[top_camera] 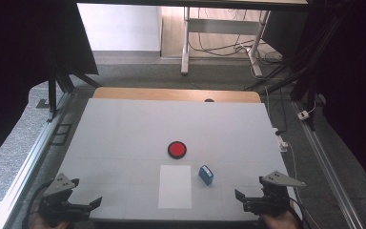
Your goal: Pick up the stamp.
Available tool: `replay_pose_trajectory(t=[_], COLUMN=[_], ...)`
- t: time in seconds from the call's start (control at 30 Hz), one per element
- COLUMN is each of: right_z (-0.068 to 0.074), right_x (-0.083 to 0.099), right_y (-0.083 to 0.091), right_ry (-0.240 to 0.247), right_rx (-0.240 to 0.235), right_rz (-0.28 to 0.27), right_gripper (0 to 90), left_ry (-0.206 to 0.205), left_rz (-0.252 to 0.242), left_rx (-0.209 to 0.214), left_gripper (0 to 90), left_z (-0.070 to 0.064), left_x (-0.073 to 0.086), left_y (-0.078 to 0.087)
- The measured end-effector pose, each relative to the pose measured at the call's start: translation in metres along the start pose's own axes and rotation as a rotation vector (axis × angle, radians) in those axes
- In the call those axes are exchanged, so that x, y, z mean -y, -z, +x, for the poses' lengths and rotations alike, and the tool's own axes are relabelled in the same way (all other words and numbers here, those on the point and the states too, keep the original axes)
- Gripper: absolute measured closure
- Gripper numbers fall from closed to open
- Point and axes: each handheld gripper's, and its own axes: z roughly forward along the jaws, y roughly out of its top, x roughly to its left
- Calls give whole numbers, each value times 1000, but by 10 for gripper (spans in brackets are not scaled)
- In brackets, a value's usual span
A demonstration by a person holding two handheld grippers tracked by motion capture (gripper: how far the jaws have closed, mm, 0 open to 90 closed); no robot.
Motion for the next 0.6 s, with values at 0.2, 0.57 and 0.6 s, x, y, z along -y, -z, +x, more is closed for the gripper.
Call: replay_pose_trajectory(t=[0.2, 0.57, 0.6], right_z=[2, 3, 3], right_x=[0, 0, 0], right_y=[-1, -2, -2], right_ry=[15, 31, 33], right_rx=[-8, -5, -7], right_rz=[10, 19, 22], right_gripper=[0, 0, 0], left_ry=[-5, -11, -15], left_rz=[10, 13, 16], left_rx=[6, 24, 24], left_gripper=[0, 0, 0], left_z=[0, 0, -1], left_x=[-1, -1, -2], left_y=[-1, -2, -2])
